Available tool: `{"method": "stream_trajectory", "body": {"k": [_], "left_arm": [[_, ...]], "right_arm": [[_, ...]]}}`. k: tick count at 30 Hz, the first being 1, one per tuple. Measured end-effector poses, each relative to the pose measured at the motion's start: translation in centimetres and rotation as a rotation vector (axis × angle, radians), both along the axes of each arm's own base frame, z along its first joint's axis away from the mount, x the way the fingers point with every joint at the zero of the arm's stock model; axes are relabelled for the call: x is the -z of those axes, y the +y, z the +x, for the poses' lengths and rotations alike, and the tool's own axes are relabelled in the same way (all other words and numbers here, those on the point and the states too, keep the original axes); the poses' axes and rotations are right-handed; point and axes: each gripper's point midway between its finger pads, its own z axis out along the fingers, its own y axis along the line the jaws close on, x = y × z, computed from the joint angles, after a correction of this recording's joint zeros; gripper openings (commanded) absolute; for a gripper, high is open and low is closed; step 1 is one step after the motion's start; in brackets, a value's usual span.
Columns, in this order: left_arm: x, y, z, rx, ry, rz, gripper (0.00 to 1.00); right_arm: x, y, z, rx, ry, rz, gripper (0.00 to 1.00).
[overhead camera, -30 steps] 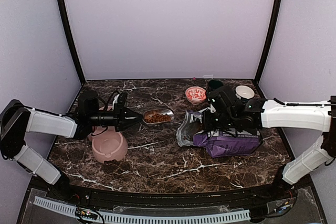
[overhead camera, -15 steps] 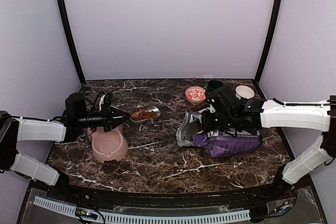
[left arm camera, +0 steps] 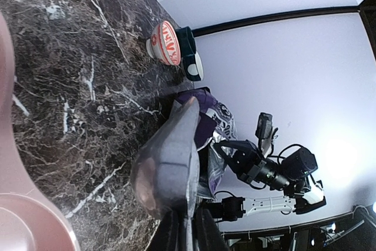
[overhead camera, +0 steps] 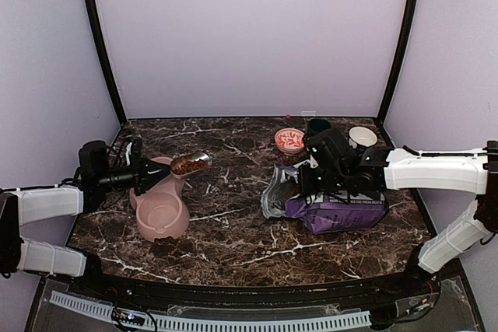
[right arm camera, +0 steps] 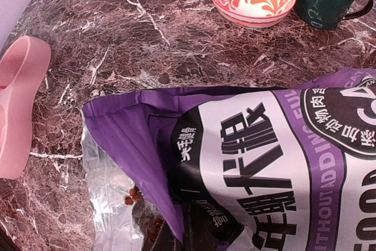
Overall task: Serve the pet food
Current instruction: Move the pet food bowl to the center of the board.
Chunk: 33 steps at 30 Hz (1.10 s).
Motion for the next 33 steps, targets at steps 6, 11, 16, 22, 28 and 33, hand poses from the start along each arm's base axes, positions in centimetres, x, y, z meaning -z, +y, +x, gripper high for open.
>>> {"method": "stream_trajectory", "body": {"k": [6,11,16,22,28,33], "left_arm": [[1.2,3.3,0.8,-0.109,0.037,0.009,0.00],[1.6,6.0,1.4,-0.195,0.054,0.014,0.00],[2.0,7.9,1.8,-0.257,0.061,0.024,0.00],[3.0,9.5,2.0,-0.312,0.085,0.046,0.00],[4.2,10.4,2.1,-0.347,0.112,0.081,0.00],[5.3,11.0,2.4,-0.373,0.132,0.112,0.00]], "right_arm": [[0.0,0.0,0.0,0.000,0.000,-0.001,0.00],[0.0,0.0,0.0,-0.002,0.000,-0.003,0.00],[0.0,0.0,0.0,-0.003,-0.001,-0.004,0.00],[0.0,0.0,0.0,-0.005,-0.002,-0.005,0.00],[0.0,-0.1,0.1,-0.005,-0.003,-0.007,0.00],[0.0,-0.3,0.3,0.000,-0.006,-0.008,0.00]]}}
